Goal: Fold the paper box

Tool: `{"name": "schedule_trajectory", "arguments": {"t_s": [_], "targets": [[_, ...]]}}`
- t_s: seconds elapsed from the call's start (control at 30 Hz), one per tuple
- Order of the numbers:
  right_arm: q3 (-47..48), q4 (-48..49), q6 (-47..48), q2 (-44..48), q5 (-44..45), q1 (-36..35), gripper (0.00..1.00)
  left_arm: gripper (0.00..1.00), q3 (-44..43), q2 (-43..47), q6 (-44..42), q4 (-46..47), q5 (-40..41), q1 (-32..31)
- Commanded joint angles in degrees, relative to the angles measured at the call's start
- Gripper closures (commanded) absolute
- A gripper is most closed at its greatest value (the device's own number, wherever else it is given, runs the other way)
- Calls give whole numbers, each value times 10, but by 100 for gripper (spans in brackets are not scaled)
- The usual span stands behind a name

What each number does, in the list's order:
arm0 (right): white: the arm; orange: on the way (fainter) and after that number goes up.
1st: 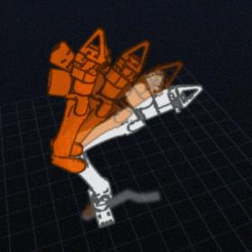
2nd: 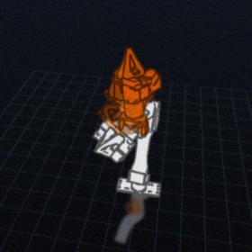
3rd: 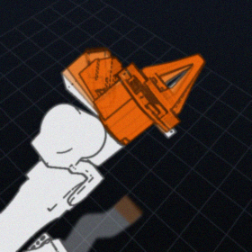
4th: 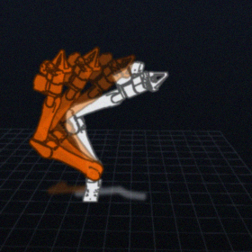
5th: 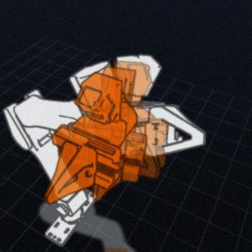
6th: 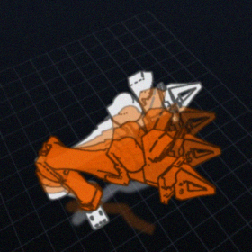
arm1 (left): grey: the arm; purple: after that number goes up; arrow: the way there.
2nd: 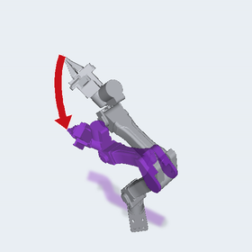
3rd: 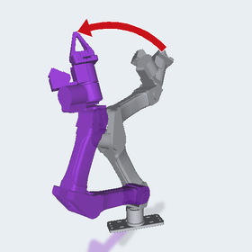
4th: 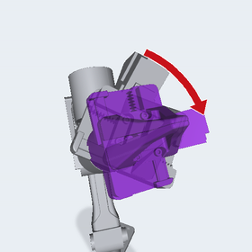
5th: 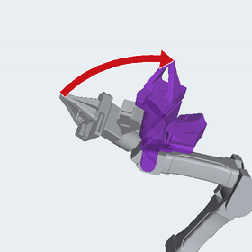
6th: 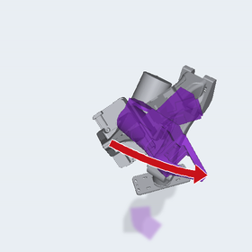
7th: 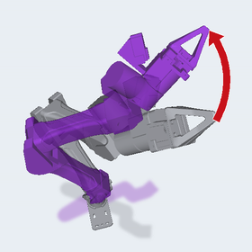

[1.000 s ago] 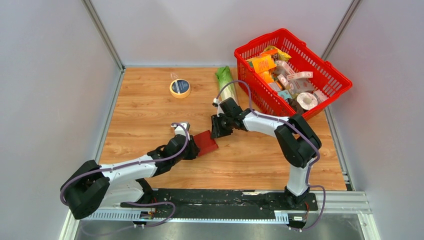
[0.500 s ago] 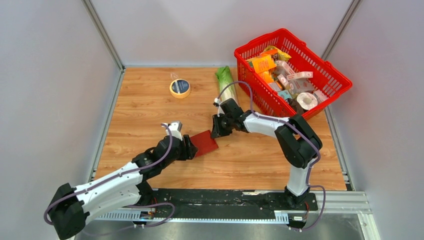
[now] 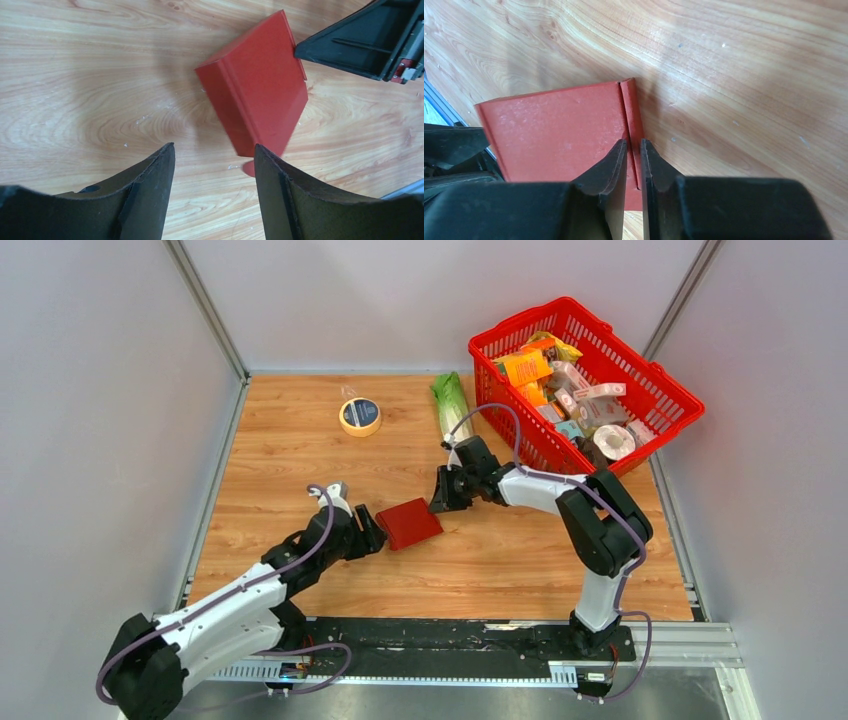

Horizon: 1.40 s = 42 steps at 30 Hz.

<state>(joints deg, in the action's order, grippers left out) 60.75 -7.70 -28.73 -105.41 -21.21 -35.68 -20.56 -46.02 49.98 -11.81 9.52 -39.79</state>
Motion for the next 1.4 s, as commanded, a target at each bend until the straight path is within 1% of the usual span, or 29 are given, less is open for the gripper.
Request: {"name": "schedule_trajectory", "arguments": {"t_s": [0.0, 0.03, 0.07, 0.17, 0.27, 0.37, 0.5, 0.6, 0.67, 0.8, 0.83, 0.87, 0.97, 1.03, 1.1, 1.17, 1.27, 1.37], "targets": [[-23, -17, 10, -6, 37, 15, 83, 32, 9, -42, 48, 100, -42, 8], [-25, -15, 9, -5, 37, 16, 83, 32, 11, -49, 53, 114, -47, 9], [-25, -13, 8, -5, 36, 15, 83, 32, 14, -56, 64, 149, -49, 9], [-27, -9, 5, -5, 28, 16, 83, 32, 21, -79, 79, 194, -57, 8], [-27, -6, 3, -4, 28, 16, 83, 32, 24, -84, 83, 217, -62, 9], [-28, -5, 3, -2, 27, 16, 83, 32, 32, -52, 86, 196, -49, 9], [-31, 2, -1, 2, 21, 16, 83, 32, 48, 36, 96, 160, -21, 9], [-32, 7, -3, 0, 18, 15, 83, 30, 47, 66, 109, 141, -17, 8], [-31, 8, -4, -1, 16, 16, 83, 29, 34, 62, 123, 135, -20, 8], [-33, 8, -5, -2, 16, 15, 83, 27, -4, 2, 131, 122, -41, 8], [-32, 7, -4, -2, 17, 15, 83, 27, -10, -7, 137, 104, -42, 9], [-33, 8, -4, 0, 17, 16, 83, 27, -15, -14, 140, 107, -40, 9], [-34, 8, -4, 5, 18, 16, 83, 27, -11, -34, 146, 144, -39, 9], [-34, 8, -3, 6, 19, 16, 83, 26, -15, -48, 136, 174, -46, 8], [-34, 8, -4, 7, 19, 15, 83, 26, -33, -65, 129, 179, -50, 8], [-34, 9, -3, 7, 18, 15, 83, 26, -56, -74, 111, 163, -46, 8], [-34, 8, -4, 6, 14, 15, 83, 25, -74, -79, 109, 126, -29, 9], [-34, 10, -4, 9, 14, 15, 83, 25, -56, -63, 122, 122, -17, 8]]}}
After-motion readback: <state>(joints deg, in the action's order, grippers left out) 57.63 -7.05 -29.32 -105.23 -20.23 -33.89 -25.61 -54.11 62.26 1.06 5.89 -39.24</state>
